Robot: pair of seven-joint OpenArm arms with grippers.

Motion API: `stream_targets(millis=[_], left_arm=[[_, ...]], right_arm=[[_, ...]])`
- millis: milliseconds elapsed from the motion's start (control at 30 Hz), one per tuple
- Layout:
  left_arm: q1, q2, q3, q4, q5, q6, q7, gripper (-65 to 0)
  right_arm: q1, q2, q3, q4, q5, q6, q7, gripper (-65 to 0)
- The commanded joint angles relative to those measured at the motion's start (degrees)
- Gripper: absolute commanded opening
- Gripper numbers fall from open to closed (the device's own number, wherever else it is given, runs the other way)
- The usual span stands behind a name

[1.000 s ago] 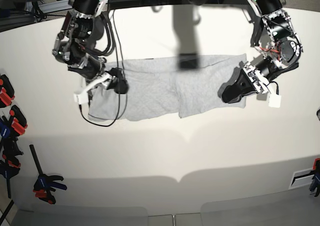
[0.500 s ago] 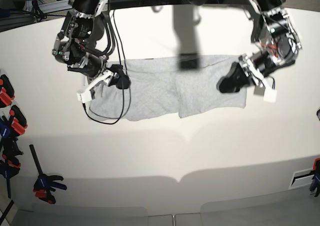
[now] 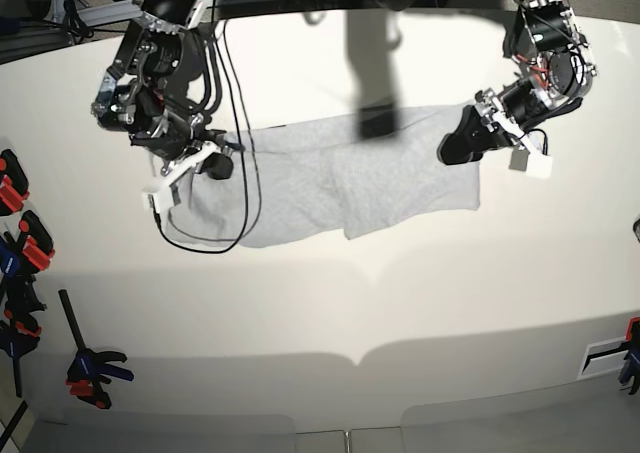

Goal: Fold the T-shirt properly
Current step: 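Lift the folded shirt with both grippers off the table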

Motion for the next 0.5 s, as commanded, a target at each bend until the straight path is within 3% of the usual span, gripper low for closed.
stream_targets(millis=[0,100,167,367,467], left_arm=[[-0.57,0.02,-0.15,0.98,-1.36,-0.45,-0.55,-34.1],[-0.57,1.84,-0.15,0.98,0.94,-0.45,-0.48,-34.0],[-0.57,3.63,0.02,0.98,5.81,-0.45,-1.18,-34.1],[-0.76,3.5,11.06,0.83,26.86,-0.45,-13.57,-34.1],[-0.9,3.54,15.93,0.83,33.22,0.15,-16.96,-34.1]], right_arm=[[0.98,0.66,-0.07,1.49,1.25,0.04,1.2,-65.0],[1.03,0.96,-0.07,1.77,1.25,0.02,1.22,-65.0],[1.16,0.96,-0.07,1.79,1.25,0.04,1.16,-65.0],[3.15,0.9,-2.1,4.52,1.27,0.57,0.04,-65.0],[4.26,0.92,-6.73,7.67,1.27,1.22,-0.68,-65.0]])
